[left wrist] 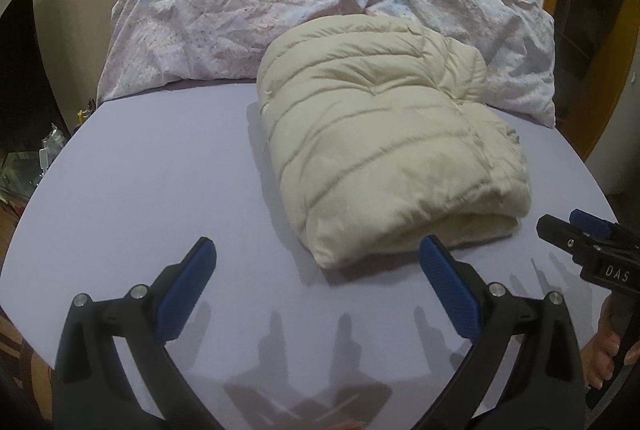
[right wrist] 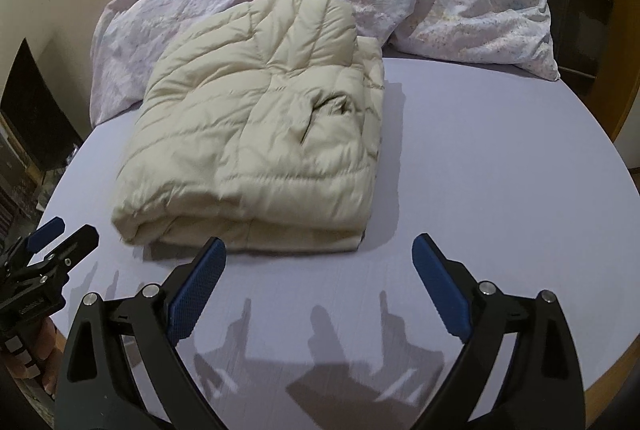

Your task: Fold large clothes

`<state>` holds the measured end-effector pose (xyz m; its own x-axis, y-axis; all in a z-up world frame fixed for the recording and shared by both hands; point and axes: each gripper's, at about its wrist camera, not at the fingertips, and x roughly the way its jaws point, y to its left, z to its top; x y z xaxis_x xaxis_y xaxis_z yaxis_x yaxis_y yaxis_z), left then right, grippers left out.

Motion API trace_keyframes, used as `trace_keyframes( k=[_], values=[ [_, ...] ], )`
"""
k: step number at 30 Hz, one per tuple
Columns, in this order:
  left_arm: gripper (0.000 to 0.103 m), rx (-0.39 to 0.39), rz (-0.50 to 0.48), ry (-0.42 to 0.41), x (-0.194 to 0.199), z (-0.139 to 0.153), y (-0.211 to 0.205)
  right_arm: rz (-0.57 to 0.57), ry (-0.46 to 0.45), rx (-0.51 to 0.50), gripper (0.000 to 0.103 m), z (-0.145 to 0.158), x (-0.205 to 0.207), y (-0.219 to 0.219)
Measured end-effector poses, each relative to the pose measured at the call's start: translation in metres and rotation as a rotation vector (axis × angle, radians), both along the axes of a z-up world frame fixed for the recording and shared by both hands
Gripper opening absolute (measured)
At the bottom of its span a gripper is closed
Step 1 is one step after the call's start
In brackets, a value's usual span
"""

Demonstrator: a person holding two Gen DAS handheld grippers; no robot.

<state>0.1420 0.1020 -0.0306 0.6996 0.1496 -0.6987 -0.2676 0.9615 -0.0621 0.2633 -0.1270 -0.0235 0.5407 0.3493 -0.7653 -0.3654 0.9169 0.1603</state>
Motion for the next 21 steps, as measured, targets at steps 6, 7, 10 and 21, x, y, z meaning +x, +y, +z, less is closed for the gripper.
trace_keyframes(
  k=[6,7,10,21],
  values=[
    [0.101,-0.023,-0.017,0.003,-0.019,0.003,-0.011,0.013,0.010,0.008,0.096,0.004,-0.020,-0.004],
    [0.101,-0.026,-0.023,0.003,-0.023,0.003,-0.013,0.017,0.009,0.012,0.096,0.005,-0.023,-0.005],
    [0.101,-0.037,-0.033,0.008,-0.031,0.004,-0.019,0.025,0.003,0.017,0.096,0.008,-0.033,-0.007],
    [0.101,-0.058,-0.048,0.015,-0.055,0.010,-0.031,0.030,-0.002,0.061,0.096,0.018,-0.060,-0.019]
  ],
)
